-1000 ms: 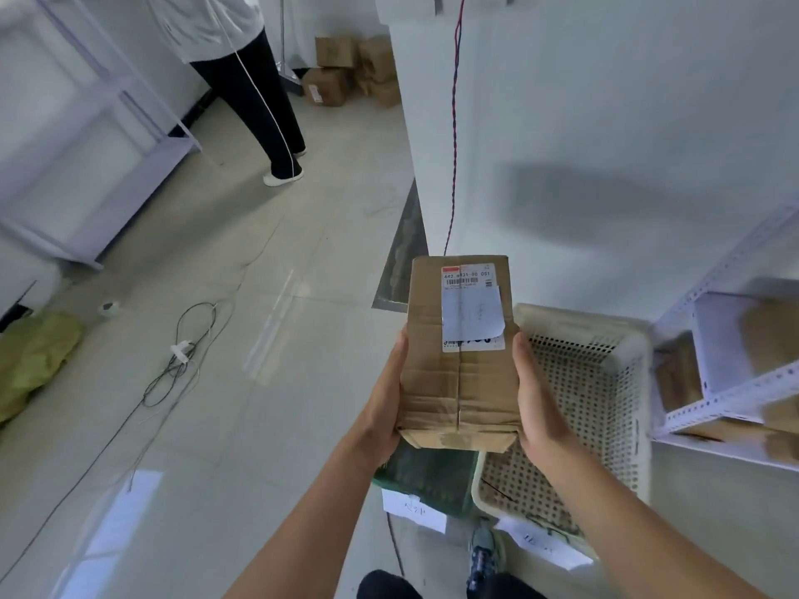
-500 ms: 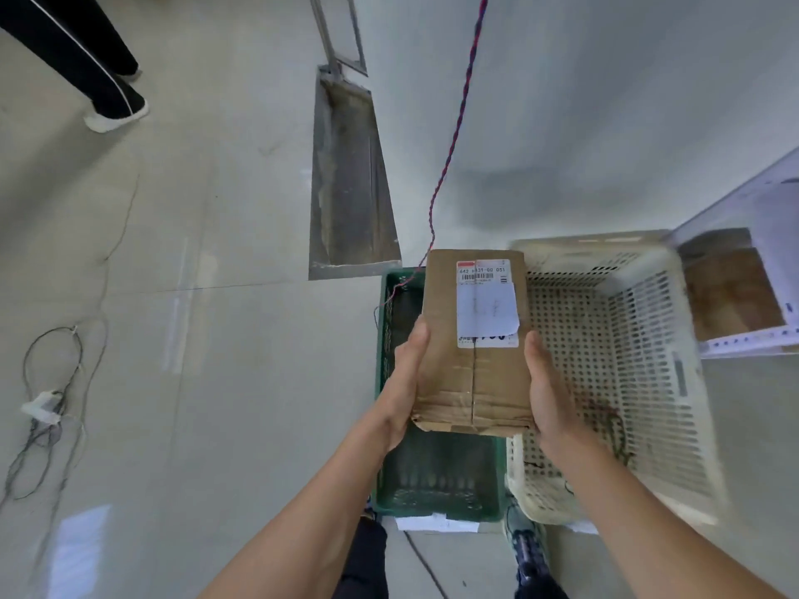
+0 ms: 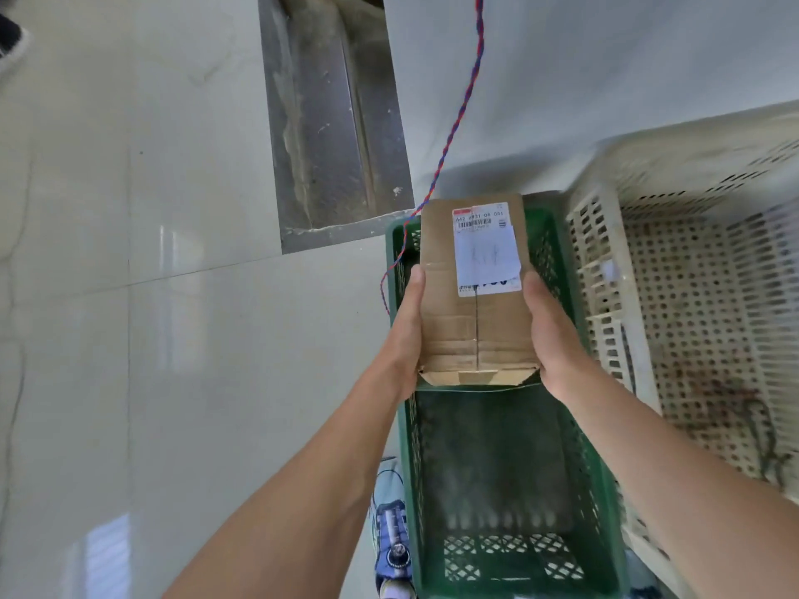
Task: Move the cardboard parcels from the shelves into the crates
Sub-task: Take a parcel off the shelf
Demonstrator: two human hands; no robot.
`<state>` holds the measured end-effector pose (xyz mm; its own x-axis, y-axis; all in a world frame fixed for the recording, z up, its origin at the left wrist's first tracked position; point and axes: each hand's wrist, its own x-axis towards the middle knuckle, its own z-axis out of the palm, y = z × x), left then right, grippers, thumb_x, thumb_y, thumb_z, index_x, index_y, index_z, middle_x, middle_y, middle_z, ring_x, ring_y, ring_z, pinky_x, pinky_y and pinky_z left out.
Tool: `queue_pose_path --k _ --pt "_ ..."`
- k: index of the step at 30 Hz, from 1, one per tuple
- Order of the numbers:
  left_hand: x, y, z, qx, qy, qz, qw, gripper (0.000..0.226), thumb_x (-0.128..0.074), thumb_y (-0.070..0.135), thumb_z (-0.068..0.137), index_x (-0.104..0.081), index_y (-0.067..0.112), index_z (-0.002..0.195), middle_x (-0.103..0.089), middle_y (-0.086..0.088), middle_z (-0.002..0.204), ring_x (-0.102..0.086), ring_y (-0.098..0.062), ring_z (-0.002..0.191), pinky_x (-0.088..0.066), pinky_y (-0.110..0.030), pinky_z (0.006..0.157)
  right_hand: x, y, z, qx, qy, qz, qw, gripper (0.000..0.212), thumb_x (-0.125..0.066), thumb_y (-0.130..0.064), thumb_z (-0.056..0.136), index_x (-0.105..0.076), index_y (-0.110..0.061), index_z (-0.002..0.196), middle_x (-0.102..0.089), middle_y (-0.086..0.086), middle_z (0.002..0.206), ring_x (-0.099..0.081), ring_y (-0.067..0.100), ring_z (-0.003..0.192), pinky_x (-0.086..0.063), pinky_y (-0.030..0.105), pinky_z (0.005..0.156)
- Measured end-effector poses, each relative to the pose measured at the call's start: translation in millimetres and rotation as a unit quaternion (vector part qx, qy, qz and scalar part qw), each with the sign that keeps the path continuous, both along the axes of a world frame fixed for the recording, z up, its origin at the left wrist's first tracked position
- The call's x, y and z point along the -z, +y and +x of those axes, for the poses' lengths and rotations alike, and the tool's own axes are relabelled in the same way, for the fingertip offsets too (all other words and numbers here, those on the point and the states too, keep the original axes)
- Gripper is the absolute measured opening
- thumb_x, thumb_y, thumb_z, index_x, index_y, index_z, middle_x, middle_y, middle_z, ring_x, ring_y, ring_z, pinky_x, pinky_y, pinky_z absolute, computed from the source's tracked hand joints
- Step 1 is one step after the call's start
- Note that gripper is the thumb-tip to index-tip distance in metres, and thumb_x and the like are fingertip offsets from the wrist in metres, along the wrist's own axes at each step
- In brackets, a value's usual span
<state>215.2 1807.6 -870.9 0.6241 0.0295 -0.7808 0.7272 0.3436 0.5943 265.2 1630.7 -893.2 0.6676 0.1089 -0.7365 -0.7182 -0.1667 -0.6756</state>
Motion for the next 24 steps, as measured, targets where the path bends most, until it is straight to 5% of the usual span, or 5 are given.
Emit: queue_pose_path --k 3,8,17,21,24 --pt "25 8 10 -0.016 -0.013 0.010 1.000 0.056 -0.037 0.081 0.102 -0.078 0.048 0.123 -0.079 0.008 0.130 -0.078 -0.012 0.116 -0.066 -0.030 0.083 31 13 14 -0.010 -0.020 0.009 1.000 0.086 -0.040 -0.088 0.083 -0.039 -0.049 0.159 -0.038 -0.014 0.170 -0.031 0.013 0.158 -0.020 0.053 0.131" --pt "58 13 21 -0.048 0.024 0.107 0.993 0.083 -0.047 0.083 0.091 -0.049 0.037 0.159 -0.047 -0.004 0.168 -0.045 -0.026 0.155 -0.036 -0.057 0.127 73 28 21 -0.030 -0.045 0.034 0.998 0.081 -0.039 -0.082 0.088 -0.034 -0.049 0.162 -0.035 -0.018 0.170 -0.029 0.010 0.159 -0.020 0.046 0.130" --pt "87 17 23 0.034 0.061 0.169 0.983 0.089 -0.029 0.083 0.082 -0.039 0.047 0.163 -0.043 0.006 0.170 -0.030 -0.033 0.162 -0.023 -0.058 0.131 123 40 20 -0.023 -0.026 0.041 0.999 0.065 -0.047 -0.062 0.101 -0.038 -0.041 0.162 -0.049 -0.011 0.162 -0.042 0.017 0.152 -0.027 0.056 0.129" --pt "95 18 25 0.031 0.050 0.193 0.979 0.065 -0.029 0.071 0.097 -0.058 0.039 0.146 -0.057 0.000 0.157 -0.049 -0.031 0.150 -0.034 -0.056 0.127 132 49 21 -0.023 -0.034 0.041 0.998 0.063 -0.051 -0.049 0.095 -0.047 -0.036 0.156 -0.061 -0.007 0.151 -0.055 0.021 0.141 -0.038 0.055 0.123" --pt "100 14 25 0.071 0.051 0.259 0.962 0.028 -0.031 0.055 0.110 -0.055 0.047 0.099 -0.058 0.000 0.145 -0.041 -0.024 0.146 -0.030 -0.054 0.127 138 51 17 -0.012 -0.038 0.036 0.999 0.062 -0.050 -0.038 0.090 -0.050 -0.037 0.152 -0.066 -0.006 0.144 -0.061 0.021 0.133 -0.044 0.055 0.118"
